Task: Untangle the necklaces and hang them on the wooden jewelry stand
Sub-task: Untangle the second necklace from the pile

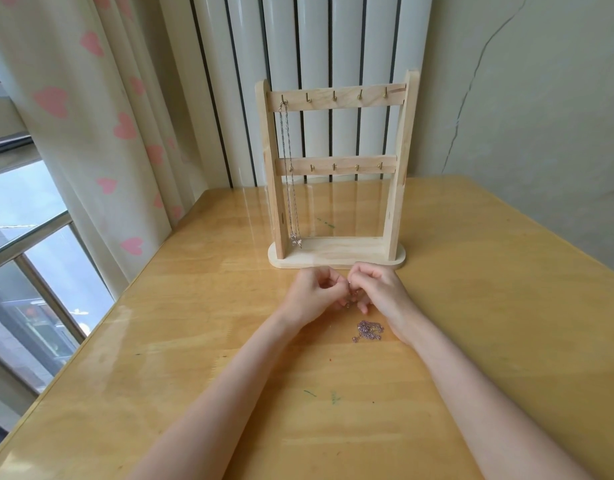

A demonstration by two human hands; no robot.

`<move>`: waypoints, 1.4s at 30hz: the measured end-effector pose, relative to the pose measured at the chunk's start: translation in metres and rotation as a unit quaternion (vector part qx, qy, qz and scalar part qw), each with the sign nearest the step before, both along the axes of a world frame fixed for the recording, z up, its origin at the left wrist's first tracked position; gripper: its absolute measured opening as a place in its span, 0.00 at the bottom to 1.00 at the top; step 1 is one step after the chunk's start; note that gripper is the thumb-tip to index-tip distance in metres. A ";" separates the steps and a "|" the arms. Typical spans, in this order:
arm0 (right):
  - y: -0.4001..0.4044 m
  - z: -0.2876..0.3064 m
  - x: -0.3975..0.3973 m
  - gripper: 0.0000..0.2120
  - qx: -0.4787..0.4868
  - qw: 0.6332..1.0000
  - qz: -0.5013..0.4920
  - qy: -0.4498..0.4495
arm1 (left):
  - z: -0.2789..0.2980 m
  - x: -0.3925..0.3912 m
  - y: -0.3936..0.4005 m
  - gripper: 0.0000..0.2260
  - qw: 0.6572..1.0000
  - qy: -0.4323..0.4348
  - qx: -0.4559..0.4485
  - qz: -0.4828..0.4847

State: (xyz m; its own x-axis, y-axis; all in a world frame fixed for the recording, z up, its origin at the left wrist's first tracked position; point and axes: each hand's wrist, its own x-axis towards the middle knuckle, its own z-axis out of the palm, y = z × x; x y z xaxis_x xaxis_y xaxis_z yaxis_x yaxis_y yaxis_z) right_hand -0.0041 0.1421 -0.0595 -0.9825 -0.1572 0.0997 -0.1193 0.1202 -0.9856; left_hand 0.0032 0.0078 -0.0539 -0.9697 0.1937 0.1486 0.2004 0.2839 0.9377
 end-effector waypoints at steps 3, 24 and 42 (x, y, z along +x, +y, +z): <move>0.002 -0.001 -0.002 0.12 0.013 1.000 0.014 0.003 | 0.001 0.000 -0.001 0.13 1.000 -0.020 0.015 -0.012; 0.005 -0.002 0.000 0.01 -0.073 0.997 0.005 -0.003 | -0.003 -0.003 -0.007 0.10 0.999 0.023 0.014 0.039; 0.004 -0.001 -0.003 0.07 -0.046 0.999 -0.002 -0.007 | -0.003 0.001 -0.001 0.04 0.970 -0.103 0.217 -0.022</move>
State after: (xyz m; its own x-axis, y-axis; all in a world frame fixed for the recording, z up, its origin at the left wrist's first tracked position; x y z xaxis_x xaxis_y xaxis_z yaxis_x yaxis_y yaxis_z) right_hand -0.0073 0.1465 -0.0607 -0.9845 -0.1440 0.0997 -0.1050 0.0296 -0.9940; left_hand 0.0043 0.0065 -0.0569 -0.9798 0.1976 0.0293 -0.0010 -0.1515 0.9885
